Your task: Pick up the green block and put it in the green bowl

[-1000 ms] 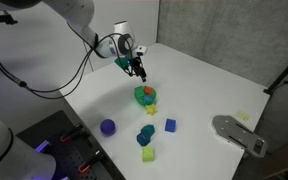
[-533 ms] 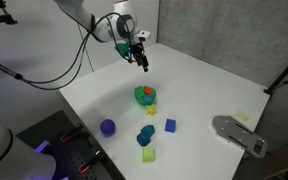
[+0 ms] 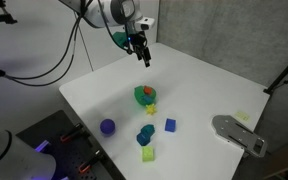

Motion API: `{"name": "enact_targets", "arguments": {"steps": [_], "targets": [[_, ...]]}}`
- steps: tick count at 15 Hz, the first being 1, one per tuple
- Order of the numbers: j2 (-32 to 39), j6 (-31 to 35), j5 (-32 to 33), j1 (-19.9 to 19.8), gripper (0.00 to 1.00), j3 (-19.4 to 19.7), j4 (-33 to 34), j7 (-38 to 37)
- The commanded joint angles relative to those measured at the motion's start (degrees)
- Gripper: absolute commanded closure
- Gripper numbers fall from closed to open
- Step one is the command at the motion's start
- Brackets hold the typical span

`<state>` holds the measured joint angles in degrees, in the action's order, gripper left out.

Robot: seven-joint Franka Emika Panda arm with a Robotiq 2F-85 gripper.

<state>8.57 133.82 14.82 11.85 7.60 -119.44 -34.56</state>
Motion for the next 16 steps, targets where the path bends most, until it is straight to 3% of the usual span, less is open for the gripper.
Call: {"name": "enact_targets", "arguments": {"steps": [1, 7, 12, 16], "targets": [[-10.3, -3.5, -4.3, -4.6, 0.00, -3.2, -7.3, 7.2], [-21.7, -19.4, -13.3, -9.3, 0.00, -4.9, -8.4, 15.3], [-26.0, -34.4, -13.7, -10.4, 0.00, -6.3, -1.7, 19.7], [-27.3, -40.4, -13.0, -10.1, 0.00, -7.3, 2.6, 23.8]]}}
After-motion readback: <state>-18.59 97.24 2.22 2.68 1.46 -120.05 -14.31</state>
